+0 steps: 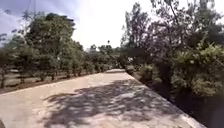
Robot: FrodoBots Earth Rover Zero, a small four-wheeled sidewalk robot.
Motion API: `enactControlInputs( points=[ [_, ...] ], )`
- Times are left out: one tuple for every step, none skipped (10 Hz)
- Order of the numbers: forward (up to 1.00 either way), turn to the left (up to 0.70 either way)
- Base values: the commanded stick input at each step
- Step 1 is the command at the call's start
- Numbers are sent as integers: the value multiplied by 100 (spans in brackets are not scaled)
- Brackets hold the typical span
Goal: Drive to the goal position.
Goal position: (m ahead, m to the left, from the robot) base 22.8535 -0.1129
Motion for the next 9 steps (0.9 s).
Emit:
enactControlInputs(
  points=[
    [70, 0],
    [70, 0],
    [70, 0],
    [70, 0],
    [70, 0],
    [70, 0],
    [70, 0],
    [70, 0],
    [70, 0]
  ],
)
